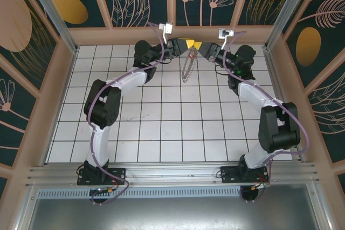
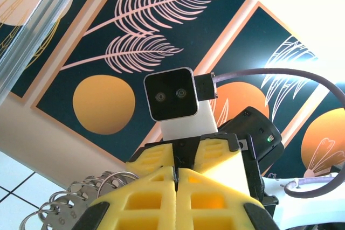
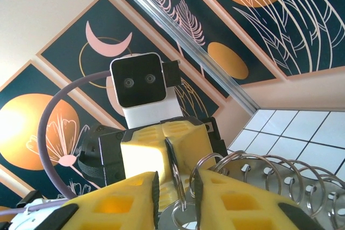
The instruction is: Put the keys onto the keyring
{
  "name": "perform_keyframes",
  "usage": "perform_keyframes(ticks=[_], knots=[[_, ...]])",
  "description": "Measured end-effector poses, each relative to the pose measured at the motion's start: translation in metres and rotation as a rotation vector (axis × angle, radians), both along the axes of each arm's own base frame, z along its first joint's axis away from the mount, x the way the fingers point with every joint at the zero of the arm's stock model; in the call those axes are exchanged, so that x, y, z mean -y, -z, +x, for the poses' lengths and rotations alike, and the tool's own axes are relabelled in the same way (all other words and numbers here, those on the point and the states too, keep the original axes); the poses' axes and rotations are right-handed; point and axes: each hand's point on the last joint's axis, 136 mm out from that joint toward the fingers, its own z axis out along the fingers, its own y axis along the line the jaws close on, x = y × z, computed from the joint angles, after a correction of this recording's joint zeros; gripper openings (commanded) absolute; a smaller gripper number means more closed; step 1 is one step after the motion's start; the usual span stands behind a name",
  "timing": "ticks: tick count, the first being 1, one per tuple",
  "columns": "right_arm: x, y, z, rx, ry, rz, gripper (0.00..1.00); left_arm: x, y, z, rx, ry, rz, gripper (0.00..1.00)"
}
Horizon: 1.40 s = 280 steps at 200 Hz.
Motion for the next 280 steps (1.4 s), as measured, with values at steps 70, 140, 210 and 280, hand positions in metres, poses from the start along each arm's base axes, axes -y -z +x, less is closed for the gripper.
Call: perform_keyframes(ticks=[70, 140, 210, 280], knots=[[-0.001, -0.001, 0.001, 0.005, 0.004, 0.006, 0.0, -0.001, -0.001, 0.001, -0.001, -0.008, -0.001, 0.07], [0.005, 0.011, 0.01, 0.025, 0.003, -0.103, 0.0, -0.002, -0.002, 0.004, 0.014, -0.042, 0.05, 0.42], [0.014, 0.024, 0.027, 0.084, -0.061, -0.253, 0.0, -0.02, -0.019, 0.016, 0.102, -0.122, 0.153, 0.43], [0.008, 0.04, 0.021, 0.084, -0.159, -0.284, 0.0, -0.015, -0.008, 0.016, 0.103, -0.089, 0.239, 0.39]])
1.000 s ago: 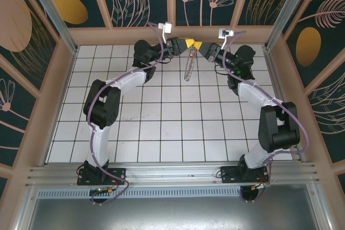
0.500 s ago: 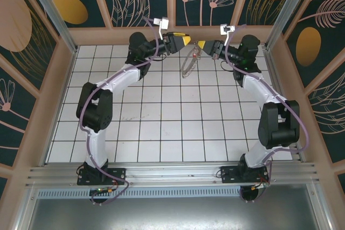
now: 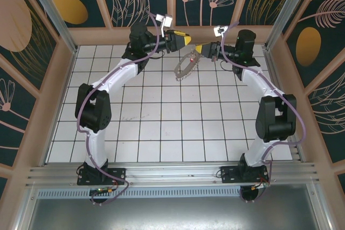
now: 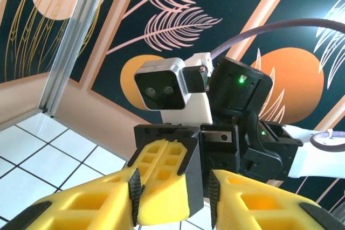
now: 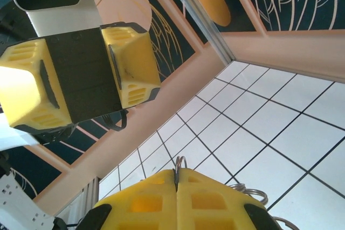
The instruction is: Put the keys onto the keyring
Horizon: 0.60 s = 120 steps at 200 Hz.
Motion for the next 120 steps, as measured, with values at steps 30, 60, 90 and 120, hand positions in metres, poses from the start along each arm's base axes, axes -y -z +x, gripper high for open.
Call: perform_keyframes(ticks=[30, 60, 90, 120], knots=[[-0.001, -0.001, -0.002, 0.004, -0.01, 0.003, 0.0, 0.003, 0.014, 0.004, -0.025, 0.007, 0.016, 0.39], [-0.001, -0.004, -0.003, 0.012, -0.02, 0.009, 0.0, 0.006, 0.028, 0.009, -0.061, 0.012, 0.026, 0.39], [-0.001, -0.007, -0.003, 0.019, -0.022, 0.017, 0.0, 0.007, 0.034, 0.007, -0.09, 0.03, 0.022, 0.39], [-0.001, -0.01, -0.003, 0.023, -0.023, 0.024, 0.0, 0.008, 0.03, 0.003, -0.085, 0.044, 0.005, 0.39]])
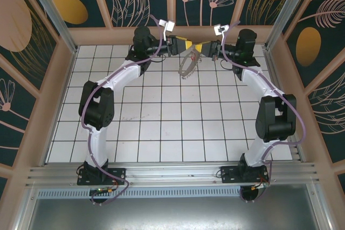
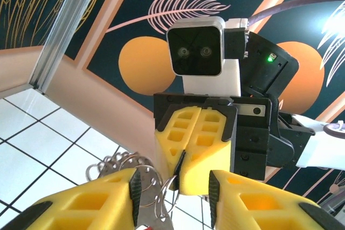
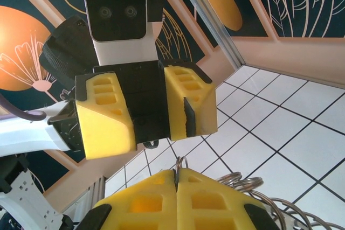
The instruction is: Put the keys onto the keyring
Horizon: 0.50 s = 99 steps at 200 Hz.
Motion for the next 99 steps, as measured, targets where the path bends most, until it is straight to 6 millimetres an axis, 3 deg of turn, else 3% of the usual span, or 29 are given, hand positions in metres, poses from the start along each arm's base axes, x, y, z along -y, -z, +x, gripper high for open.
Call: perform_keyframes(ticks=[76, 99], knots=[[0.0, -0.003, 0.0, 0.013, -0.003, 0.006, 0.0, 0.009, 0.005, -0.006, -0.012, 0.036, -0.011, 0.37], [0.0, -0.003, 0.0, 0.009, -0.002, 0.007, 0.0, 0.009, 0.008, -0.005, -0.027, 0.038, -0.012, 0.28]])
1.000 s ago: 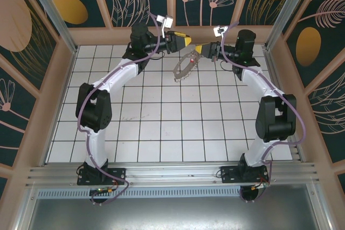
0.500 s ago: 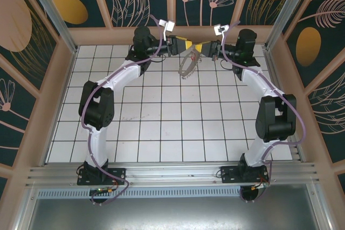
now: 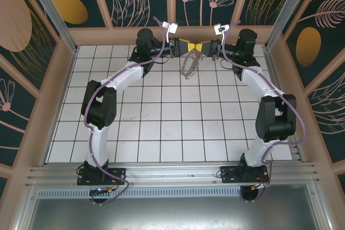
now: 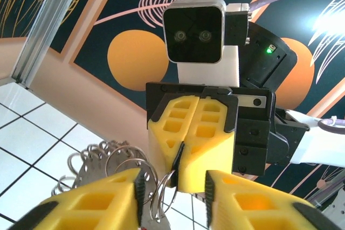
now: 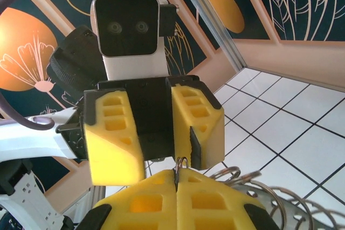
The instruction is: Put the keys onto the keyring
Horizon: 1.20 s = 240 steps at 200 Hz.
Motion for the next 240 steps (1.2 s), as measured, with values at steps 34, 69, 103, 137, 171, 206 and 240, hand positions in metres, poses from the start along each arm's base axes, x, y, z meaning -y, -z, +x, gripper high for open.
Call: perform_keyframes(ticks=[34, 69, 103, 137, 171, 206, 240], knots=[[0.0, -0.001, 0.0, 0.002, 0.0, 0.004, 0.0, 0.001, 0.0, 0.0, -0.01, 0.003, -0.004, 0.16], [0.0, -0.003, 0.0, 0.004, 0.0, 0.008, 0.0, 0.001, -0.003, -0.002, -0.001, 0.008, -0.014, 0.07], [0.0, -0.004, 0.0, 0.011, 0.0, 0.009, 0.0, 0.001, -0.005, -0.003, -0.001, 0.011, -0.025, 0.0], [0.0, -0.004, 0.0, 0.008, 0.003, 0.011, 0.34, 0.002, -0.004, -0.006, -0.001, 0.014, -0.038, 0.0], [0.012, 0.0, -0.009, -0.018, 0.061, 0.012, 0.43, 0.004, -0.005, -0.011, 0.005, 0.028, -0.057, 0.0], [0.033, -0.01, -0.025, 0.012, 0.157, 0.017, 0.44, 0.005, -0.011, -0.016, 0.026, 0.042, -0.074, 0.0], [0.043, -0.005, -0.032, 0.014, 0.238, 0.019, 0.44, 0.005, -0.013, -0.02, 0.039, 0.06, -0.078, 0.0]])
